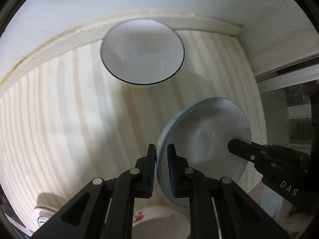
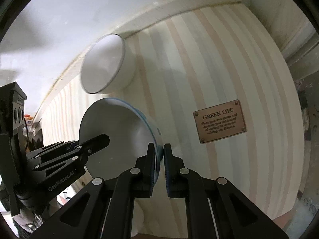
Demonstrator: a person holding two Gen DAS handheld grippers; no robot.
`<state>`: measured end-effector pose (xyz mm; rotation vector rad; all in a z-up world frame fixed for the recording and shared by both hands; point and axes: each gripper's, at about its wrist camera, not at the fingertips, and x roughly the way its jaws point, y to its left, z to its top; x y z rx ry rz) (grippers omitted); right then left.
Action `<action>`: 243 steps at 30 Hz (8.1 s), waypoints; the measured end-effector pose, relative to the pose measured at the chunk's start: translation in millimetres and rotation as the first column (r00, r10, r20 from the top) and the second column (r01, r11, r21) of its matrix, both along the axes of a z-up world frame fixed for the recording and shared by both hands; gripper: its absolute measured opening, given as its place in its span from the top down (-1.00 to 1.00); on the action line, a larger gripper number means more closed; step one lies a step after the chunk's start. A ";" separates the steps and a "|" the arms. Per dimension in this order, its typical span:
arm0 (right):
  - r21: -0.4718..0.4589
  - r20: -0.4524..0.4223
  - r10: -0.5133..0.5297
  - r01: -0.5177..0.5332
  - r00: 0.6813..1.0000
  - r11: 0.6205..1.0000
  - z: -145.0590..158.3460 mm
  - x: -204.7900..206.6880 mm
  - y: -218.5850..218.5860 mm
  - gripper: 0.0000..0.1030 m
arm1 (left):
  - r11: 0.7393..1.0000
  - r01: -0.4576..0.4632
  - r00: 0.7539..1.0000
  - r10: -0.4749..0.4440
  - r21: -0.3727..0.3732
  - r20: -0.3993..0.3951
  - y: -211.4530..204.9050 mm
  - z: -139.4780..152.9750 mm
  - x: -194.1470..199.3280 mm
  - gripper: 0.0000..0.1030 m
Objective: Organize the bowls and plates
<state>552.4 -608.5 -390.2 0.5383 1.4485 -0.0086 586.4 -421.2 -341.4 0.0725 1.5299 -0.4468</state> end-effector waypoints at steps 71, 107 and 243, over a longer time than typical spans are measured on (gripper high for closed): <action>0.111 -0.146 0.125 -0.109 0.981 0.988 -14.1 -110.7 90.8 0.80 | 0.983 0.062 0.998 -0.063 0.174 0.001 78.7 -12.9 -108.2 0.80; 0.066 0.107 -0.045 0.038 0.993 0.997 -38.8 128.1 -1.5 0.37 | 0.980 -0.193 0.981 0.193 0.038 0.009 27.8 -49.0 114.1 0.67; -0.169 0.204 0.087 -0.052 0.975 0.984 188.8 -215.8 132.5 -0.75 | 0.996 0.052 0.977 -0.036 -0.073 0.208 129.4 161.3 -178.1 -0.64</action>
